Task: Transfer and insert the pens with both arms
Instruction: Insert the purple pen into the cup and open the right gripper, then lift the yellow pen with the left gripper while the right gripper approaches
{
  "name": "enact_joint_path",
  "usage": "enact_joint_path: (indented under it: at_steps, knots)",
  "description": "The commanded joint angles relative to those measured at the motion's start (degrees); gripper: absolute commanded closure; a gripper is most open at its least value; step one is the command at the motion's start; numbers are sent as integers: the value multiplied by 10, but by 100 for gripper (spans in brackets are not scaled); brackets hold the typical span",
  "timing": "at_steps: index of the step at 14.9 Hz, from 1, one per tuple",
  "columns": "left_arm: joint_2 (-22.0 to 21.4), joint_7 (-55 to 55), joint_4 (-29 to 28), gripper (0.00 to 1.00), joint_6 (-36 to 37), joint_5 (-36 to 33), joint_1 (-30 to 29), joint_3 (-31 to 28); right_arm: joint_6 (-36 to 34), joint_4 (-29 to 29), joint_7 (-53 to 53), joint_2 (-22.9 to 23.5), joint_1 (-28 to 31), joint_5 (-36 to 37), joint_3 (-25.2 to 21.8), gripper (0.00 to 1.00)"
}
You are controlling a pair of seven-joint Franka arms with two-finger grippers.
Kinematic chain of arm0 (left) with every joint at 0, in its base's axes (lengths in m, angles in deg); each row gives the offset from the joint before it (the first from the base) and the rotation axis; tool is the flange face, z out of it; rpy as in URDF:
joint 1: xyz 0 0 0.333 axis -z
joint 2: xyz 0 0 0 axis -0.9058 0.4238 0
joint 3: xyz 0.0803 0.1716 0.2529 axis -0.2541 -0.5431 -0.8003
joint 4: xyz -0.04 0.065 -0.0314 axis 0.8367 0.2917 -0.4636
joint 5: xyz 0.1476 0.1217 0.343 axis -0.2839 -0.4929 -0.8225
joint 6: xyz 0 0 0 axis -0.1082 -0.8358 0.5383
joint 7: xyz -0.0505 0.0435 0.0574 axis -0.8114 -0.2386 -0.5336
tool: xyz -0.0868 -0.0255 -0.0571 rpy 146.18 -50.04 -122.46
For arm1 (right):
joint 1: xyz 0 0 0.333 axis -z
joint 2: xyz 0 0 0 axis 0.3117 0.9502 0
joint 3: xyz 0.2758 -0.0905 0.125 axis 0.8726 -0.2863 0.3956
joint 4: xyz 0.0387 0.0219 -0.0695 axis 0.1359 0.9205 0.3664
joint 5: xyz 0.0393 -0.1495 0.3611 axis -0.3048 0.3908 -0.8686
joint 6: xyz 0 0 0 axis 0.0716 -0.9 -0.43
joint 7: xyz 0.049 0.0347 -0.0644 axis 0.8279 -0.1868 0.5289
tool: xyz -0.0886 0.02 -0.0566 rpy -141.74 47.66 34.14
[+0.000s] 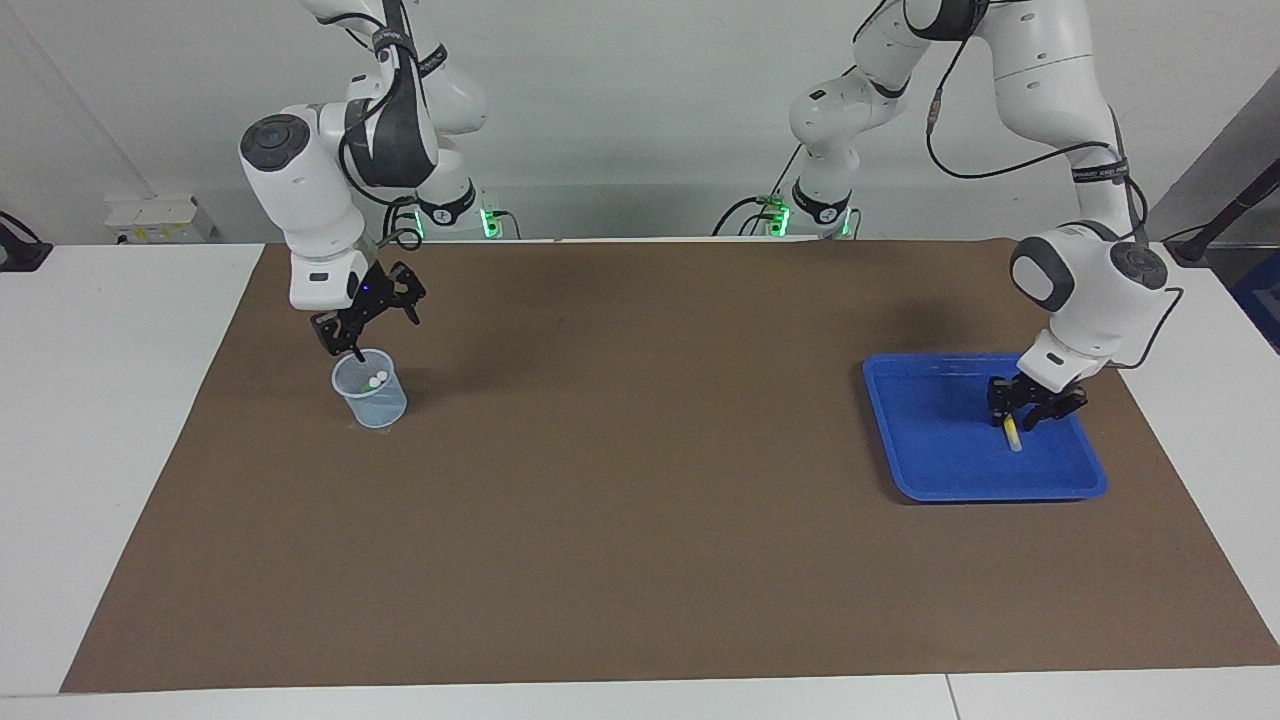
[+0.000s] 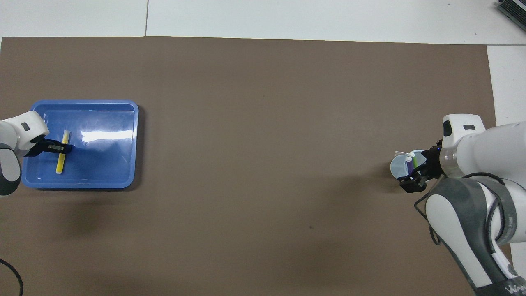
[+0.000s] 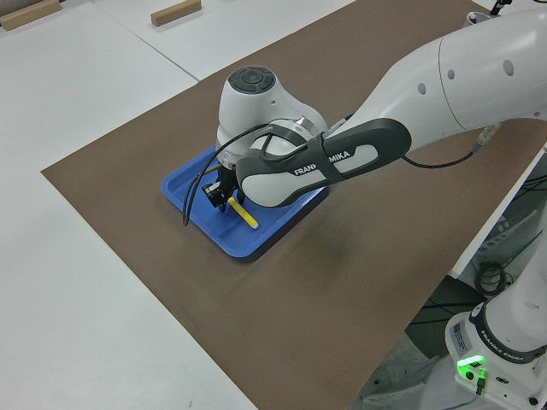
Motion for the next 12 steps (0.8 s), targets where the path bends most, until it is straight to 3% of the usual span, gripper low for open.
enact_joint_path:
  at_steps: [1,6,12]
  knots:
    - [9,-2,7,100,-2,-11,2,0,-10,-3,-24,-7,1,-34,4,0]
    - [8,-4,28,100,51,-11,2,0,-36,-5,-114,-9,0,-81,16,0]
    - [-11,-78,102,100,203,-10,17,3,-54,-6,-234,-11,0,-153,41,0]
